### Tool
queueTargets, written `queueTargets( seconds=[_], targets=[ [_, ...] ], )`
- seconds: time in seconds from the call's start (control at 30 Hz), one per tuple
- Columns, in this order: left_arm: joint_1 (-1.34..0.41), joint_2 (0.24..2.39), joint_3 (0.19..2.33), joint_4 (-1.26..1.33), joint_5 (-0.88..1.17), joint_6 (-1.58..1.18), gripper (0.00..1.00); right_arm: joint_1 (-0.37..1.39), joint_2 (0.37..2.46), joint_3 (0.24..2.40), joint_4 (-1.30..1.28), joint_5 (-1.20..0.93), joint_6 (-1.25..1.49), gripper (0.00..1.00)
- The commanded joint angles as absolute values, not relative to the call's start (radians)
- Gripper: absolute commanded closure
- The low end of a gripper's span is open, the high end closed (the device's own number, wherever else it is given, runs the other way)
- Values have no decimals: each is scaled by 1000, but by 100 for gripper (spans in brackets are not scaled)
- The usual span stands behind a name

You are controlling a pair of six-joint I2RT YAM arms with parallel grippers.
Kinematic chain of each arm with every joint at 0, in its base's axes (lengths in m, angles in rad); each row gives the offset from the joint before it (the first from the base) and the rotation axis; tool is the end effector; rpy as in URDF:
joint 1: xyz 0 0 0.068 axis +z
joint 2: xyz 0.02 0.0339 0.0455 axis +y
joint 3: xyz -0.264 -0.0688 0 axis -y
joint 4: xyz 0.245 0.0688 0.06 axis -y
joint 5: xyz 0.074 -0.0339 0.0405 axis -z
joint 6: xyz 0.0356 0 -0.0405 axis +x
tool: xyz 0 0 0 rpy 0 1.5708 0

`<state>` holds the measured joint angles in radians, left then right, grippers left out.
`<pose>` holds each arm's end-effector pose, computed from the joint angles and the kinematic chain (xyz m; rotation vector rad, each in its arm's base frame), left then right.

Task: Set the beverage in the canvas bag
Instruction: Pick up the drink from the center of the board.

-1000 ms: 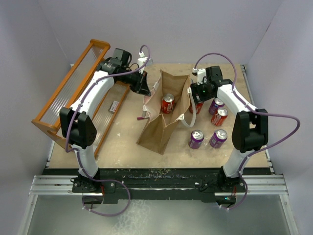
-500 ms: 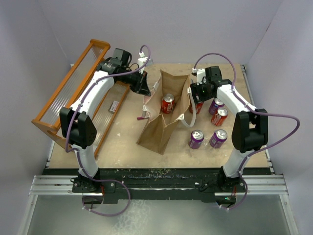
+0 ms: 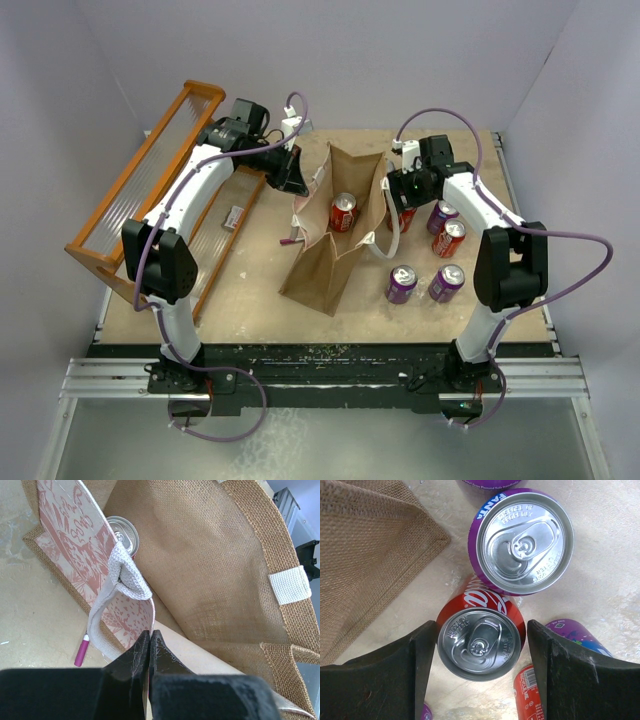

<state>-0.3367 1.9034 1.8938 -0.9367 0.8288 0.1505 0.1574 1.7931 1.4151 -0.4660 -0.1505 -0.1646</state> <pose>0.3775 -0.1599 0.3411 0.9015 2.2270 -1.1132 0.3948 0.0681 0.2547 -0.4543 2.3666 0.1783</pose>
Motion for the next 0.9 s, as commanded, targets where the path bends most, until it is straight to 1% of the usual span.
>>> queueTargets(
  seconds=[0.0,0.1,0.2,0.23,0.4,0.5,0.57,0.87],
  targets=[
    [-350,1861,1906,-930,832,178,100,158,1792,1406,-442,-140,-163,27],
    [-350,1861,1910,-930,831,180,100,158,1793,1402,-444,-144,-158,33],
    [-350,1862,1913,-929,830,180,100,158,1785,1410,-456,-168,-135,44],
    [-350,1862,1913,-930,831,180,100,158,1779,1415,-456,-180,-132,49],
    [-350,1868,1923,-927,832,176,100,156,1731,1453,-480,-207,-132,83],
    [-350,1873,1929,-926,832,177,100,156,1696,1480,-495,-222,-130,97],
    [-351,1874,1930,-925,832,177,100,156,1671,1500,-509,-212,-139,100],
    [-353,1874,1934,-927,829,181,100,143,1541,1586,-553,-147,-167,100]
  ],
)
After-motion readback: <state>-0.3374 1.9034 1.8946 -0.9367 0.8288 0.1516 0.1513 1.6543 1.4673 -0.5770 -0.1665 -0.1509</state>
